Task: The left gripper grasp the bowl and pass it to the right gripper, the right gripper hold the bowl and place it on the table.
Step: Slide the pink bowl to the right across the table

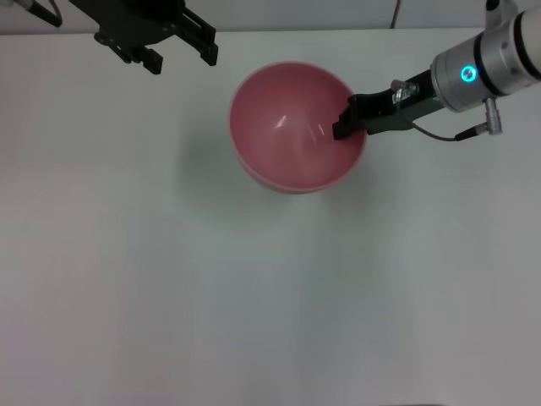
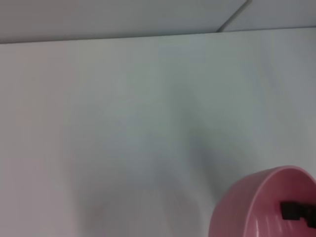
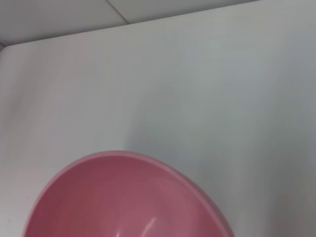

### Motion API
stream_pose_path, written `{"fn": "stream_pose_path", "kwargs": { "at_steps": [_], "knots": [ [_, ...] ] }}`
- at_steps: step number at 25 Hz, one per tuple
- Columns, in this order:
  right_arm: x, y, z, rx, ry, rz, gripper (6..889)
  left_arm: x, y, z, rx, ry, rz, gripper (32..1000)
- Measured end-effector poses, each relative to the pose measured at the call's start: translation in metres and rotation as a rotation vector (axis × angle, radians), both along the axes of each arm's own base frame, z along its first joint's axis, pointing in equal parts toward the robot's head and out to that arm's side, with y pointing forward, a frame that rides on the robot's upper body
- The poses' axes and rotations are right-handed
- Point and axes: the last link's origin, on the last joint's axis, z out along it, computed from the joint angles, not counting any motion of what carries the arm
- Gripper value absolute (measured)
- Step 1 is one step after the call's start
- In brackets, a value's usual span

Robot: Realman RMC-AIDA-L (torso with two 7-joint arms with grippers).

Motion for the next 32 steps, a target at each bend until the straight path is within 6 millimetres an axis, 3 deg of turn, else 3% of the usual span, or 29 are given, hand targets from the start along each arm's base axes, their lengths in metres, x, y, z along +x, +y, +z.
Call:
{"fn": "stream_pose_path", "kwargs": {
  "at_steps": [13,24,32],
  "knots": [
    [0.001,0.002,0.007,0.012,0.017,-0.020,87,0.000,-0.001,0.003,-0.005,0.003,0.006,865],
    [0.049,-0.007,0.038,0.053,-0.009,-0.159,88,-0.009,-0.003,0.004,-0.002,0.004,0.027,864],
    [0.075,-0.016,0.040,0.078,-0.052,-0.210,89,-0.011,-0.003,0.004,-0.001,-0.004,0.029,864]
  ]
}}
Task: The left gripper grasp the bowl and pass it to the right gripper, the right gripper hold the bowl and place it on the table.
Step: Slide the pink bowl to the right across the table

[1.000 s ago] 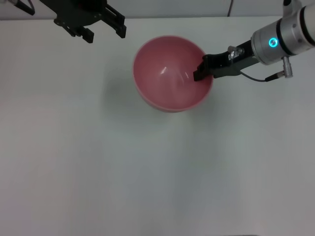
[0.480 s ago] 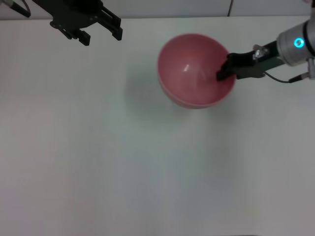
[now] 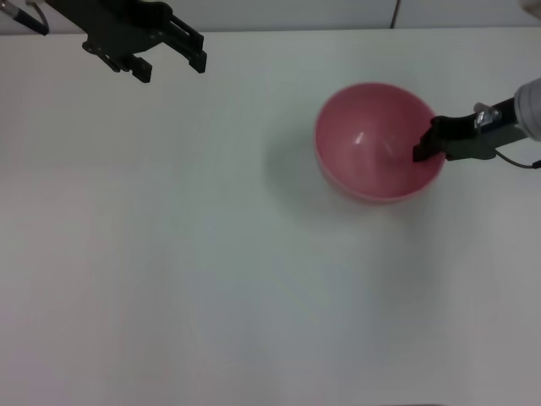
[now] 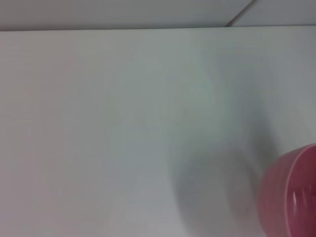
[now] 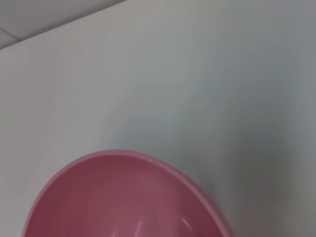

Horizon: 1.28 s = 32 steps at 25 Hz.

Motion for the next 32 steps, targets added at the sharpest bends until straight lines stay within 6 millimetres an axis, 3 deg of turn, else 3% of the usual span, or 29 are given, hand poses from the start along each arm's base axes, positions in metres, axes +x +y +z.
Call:
{"fn": "stream_pose_path", "kwargs": {
  "at_steps": [9,32],
  "knots": [
    [0.018,-0.006,-0.007,0.003,-0.058,-0.033,89,-0.001,0.000,-0.001,0.003,-0.007,0.000,863],
    [0.028,-0.009,-0.010,0.015,-0.096,-0.054,92,0.001,0.003,-0.003,0.015,-0.010,-0.006,862]
  ]
}}
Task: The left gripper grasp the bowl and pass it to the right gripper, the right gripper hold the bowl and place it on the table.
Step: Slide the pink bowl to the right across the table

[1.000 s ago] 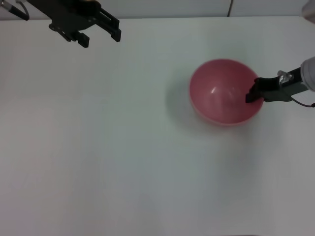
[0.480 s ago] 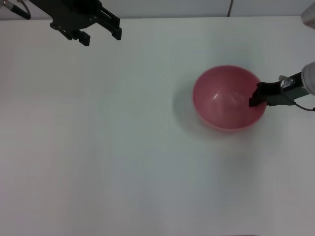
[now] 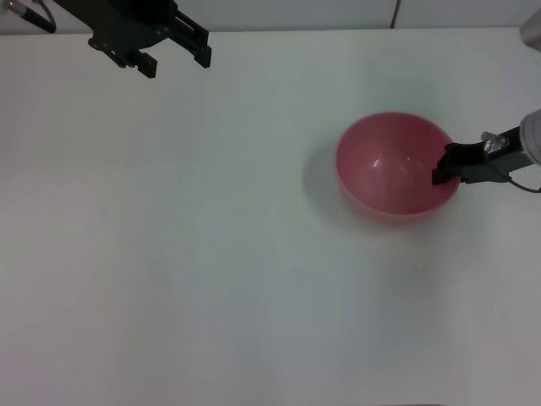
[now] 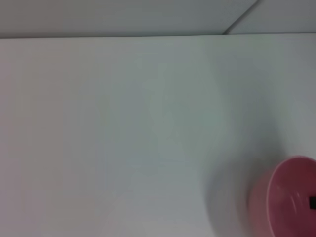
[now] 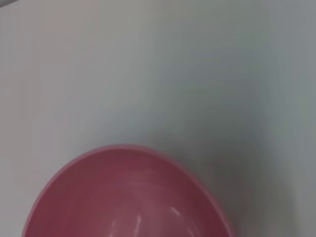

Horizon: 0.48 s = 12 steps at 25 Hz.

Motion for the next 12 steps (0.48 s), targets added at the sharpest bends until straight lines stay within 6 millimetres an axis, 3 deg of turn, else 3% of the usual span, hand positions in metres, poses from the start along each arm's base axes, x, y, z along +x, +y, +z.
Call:
{"fn": "stream_pose_path", "kwargs": {
  "at_steps": [12],
  "knots": [
    [0.0003,0.0006,0.0012,0.010,0.006,-0.016,94,-0.0018,0.0000,-0.0002,0.003,0.000,0.003,863]
  ]
}}
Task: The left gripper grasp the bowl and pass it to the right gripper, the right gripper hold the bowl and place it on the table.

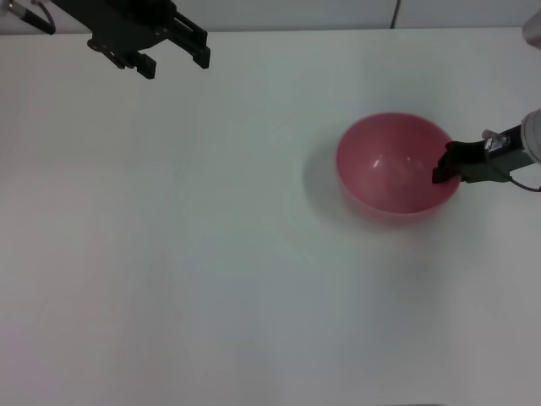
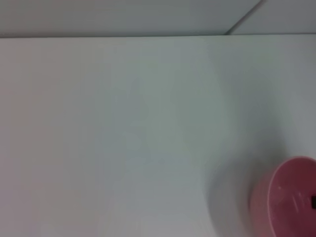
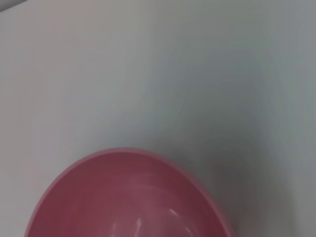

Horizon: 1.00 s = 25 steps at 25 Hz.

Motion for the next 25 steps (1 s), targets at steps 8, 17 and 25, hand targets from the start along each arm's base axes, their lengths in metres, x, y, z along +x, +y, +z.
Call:
{"fn": "stream_pose_path", "kwargs": {
  "at_steps": [8,17,25],
  "knots": [
    [-0.0008,0.0013,0.0007,0.007,0.002,0.002,118,-0.0003,0.0000,0.0001,0.001,0.000,0.001,862],
    [-0.0008,0.0044,0.0014,0.027,-0.006,0.010,327,-0.0032,-0.0007,0.0000,0.000,0.001,0.005,862],
    [-0.0007,0.0040,0.0016,0.020,-0.011,0.012,597,-0.0019,0.0000,0.0005,0.004,-0.010,0.003,863]
  ]
}}
